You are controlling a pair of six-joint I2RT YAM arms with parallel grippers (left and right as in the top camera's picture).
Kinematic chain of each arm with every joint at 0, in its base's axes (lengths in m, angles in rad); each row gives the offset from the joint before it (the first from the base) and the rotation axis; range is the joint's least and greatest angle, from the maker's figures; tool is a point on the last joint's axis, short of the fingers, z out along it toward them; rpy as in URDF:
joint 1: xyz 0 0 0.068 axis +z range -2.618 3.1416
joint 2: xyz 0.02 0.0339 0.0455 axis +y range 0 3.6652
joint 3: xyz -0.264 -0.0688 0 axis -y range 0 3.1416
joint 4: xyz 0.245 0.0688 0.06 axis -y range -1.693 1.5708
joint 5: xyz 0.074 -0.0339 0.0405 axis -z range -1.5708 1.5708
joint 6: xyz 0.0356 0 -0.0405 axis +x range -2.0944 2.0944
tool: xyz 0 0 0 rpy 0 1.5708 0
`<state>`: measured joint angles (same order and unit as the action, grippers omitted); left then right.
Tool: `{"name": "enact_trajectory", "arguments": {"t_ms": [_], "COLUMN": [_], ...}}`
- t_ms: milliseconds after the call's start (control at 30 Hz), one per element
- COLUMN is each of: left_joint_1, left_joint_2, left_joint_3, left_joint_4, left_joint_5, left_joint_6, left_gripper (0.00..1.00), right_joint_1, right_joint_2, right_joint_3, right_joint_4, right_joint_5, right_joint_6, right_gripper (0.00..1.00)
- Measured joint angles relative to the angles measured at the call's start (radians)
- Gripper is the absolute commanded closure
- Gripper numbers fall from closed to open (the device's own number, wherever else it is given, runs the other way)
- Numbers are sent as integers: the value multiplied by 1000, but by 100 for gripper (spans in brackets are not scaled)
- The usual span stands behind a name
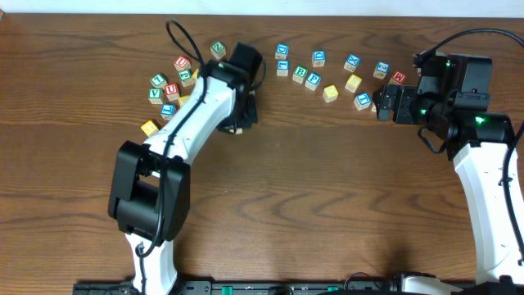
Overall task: Spell out NEURIPS
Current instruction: 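Carry the green N block toward the table center and set it down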
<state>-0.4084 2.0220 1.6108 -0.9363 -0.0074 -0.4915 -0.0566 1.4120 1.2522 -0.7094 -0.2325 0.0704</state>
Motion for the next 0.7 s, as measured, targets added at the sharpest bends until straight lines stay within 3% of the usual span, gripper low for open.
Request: {"name": "enact_trajectory", "arguments": {"t_ms": [367, 700], "left_joint_1": [-14, -14], "left_joint_2": [2, 2], "left_joint_3": [-167, -213], "left_joint_4": [259, 320], "left_joint_5": [13, 13], "left_joint_6": [7, 97], "left_gripper": [74, 73], "right_joint_1": [0, 0], "right_joint_2": [0, 0], "right_joint_3": [0, 0], "right_joint_4": [0, -5], "right_joint_5": [0, 0], "right_joint_6": [0, 0], "right_gripper": [1, 1]}}
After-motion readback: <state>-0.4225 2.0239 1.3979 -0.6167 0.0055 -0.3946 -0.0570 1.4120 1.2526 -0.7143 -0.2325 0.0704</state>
